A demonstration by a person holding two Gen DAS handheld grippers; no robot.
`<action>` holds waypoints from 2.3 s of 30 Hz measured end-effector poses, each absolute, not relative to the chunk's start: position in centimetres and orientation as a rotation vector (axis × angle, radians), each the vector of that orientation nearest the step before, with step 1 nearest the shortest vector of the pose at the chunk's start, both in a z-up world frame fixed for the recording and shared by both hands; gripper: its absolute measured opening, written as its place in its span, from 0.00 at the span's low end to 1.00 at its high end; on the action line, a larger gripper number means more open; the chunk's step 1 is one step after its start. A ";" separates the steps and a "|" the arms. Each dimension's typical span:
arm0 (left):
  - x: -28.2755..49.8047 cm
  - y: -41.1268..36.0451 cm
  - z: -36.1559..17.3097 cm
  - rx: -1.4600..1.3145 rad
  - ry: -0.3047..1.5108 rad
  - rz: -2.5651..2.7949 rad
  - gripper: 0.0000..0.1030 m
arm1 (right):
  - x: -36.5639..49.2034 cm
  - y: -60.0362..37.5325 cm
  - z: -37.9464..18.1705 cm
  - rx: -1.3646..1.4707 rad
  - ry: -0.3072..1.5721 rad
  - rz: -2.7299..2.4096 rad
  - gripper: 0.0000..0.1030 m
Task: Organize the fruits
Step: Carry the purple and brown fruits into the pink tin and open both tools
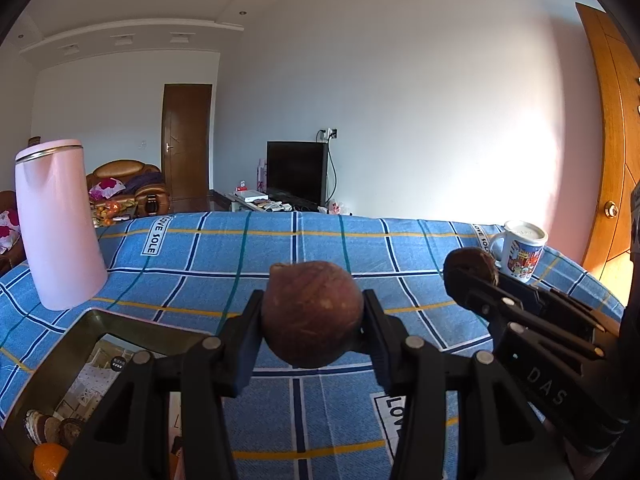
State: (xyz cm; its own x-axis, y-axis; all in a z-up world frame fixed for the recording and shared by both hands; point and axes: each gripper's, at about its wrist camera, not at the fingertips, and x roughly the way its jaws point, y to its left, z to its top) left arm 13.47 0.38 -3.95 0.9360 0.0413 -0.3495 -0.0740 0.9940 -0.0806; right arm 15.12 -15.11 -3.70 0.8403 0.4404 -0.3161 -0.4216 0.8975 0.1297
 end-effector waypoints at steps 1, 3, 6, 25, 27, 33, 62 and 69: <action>13.3 0.6 -4.0 -0.098 0.358 0.060 0.47 | 15.1 -15.1 -3.7 0.053 0.347 0.454 0.31; 12.9 0.9 -4.0 -0.105 0.364 0.055 0.47 | 15.0 -15.0 -3.7 0.053 0.353 0.454 0.31; 12.4 1.5 -4.1 -0.117 0.376 0.048 0.47 | 14.9 -14.8 -3.7 0.058 0.366 0.462 0.31; 8.1 7.3 -3.3 -0.162 0.435 0.069 0.47 | 13.3 -8.6 -2.3 0.027 0.420 0.623 0.31; 7.6 8.5 -3.0 -0.161 0.432 0.092 0.47 | 13.2 -7.8 -2.2 0.016 0.421 0.639 0.31; 7.0 12.2 -2.6 -0.170 0.446 0.167 0.47 | 13.1 -5.4 -2.1 -0.011 0.439 0.683 0.31; 8.3 17.1 -5.6 -0.149 0.622 0.246 0.47 | 13.2 4.6 -6.5 -0.234 0.638 0.766 0.31; 8.3 16.8 -5.9 -0.143 0.632 0.250 0.50 | 13.0 5.0 -6.7 -0.261 0.646 0.768 0.31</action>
